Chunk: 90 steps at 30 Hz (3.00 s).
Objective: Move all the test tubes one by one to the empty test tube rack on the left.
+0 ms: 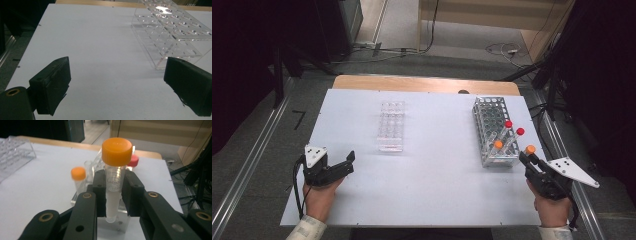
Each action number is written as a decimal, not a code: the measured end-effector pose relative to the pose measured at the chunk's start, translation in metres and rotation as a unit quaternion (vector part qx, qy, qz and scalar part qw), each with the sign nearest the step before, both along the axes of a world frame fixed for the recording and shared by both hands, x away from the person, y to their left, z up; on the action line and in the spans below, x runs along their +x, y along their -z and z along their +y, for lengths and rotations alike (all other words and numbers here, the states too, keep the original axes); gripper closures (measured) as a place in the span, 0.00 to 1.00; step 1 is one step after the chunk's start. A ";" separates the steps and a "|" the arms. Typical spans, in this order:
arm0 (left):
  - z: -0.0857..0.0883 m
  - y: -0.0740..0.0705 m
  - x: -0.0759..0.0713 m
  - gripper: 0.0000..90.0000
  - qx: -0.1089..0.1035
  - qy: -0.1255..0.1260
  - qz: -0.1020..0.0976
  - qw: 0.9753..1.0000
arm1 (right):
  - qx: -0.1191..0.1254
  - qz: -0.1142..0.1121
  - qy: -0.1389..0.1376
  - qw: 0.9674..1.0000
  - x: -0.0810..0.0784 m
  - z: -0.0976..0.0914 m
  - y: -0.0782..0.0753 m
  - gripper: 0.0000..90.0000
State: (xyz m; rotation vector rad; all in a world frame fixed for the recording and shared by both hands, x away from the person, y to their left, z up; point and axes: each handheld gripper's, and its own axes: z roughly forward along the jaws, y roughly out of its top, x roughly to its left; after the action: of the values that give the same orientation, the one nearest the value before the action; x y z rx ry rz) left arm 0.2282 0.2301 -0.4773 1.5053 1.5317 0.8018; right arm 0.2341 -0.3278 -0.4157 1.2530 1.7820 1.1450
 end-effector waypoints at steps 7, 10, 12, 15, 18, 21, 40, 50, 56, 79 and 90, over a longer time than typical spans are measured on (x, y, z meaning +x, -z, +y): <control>-0.001 0.000 -0.001 0.08 0.002 0.003 0.000 1.000 | -0.007 0.009 -0.018 1.000 -0.007 0.007 0.006 0.80; -0.002 0.000 -0.001 0.08 0.002 0.004 0.000 1.000 | -0.007 0.012 -0.024 1.000 -0.010 0.010 0.008 0.80; -0.002 0.000 -0.001 0.08 0.001 0.005 0.000 1.000 | -0.007 0.012 -0.032 0.999 -0.012 0.013 0.009 0.80; -0.005 0.000 -0.001 0.08 -0.002 0.007 0.001 1.000 | -0.008 0.014 -0.038 0.999 -0.013 0.017 0.009 0.80; -0.007 0.000 -0.001 0.08 0.001 0.011 0.001 1.000 | -0.009 0.016 -0.046 0.999 -0.012 0.022 0.010 0.80; -0.010 0.000 0.000 0.08 -0.001 0.016 0.002 1.000 | -0.010 0.019 -0.055 0.998 -0.010 0.029 0.012 0.80; -0.033 -0.012 0.004 0.08 -0.007 0.041 -0.011 0.999 | -0.009 0.036 -0.129 0.991 0.016 0.089 0.025 0.80; -0.060 -0.024 0.013 0.10 -0.017 0.072 -0.024 0.997 | -0.013 0.032 -0.150 0.988 0.030 0.110 0.024 0.80; -0.081 -0.032 0.019 0.11 -0.028 0.102 -0.026 0.994 | -0.012 0.033 -0.158 0.987 0.037 0.121 0.022 0.80; -0.137 -0.055 0.025 0.26 -0.013 0.208 -0.040 0.977 | -0.017 0.040 -0.214 0.976 0.046 0.171 0.029 0.80; -0.169 -0.060 0.029 0.42 -0.016 0.278 -0.035 0.960 | -0.026 0.043 -0.245 0.968 0.042 0.198 0.034 0.80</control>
State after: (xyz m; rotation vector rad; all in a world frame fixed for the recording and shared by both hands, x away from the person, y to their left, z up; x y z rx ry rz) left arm 0.2572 0.0614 -0.4178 1.7439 0.9804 0.4868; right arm 0.2766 -0.1302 -0.4501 0.8592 2.2496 1.3085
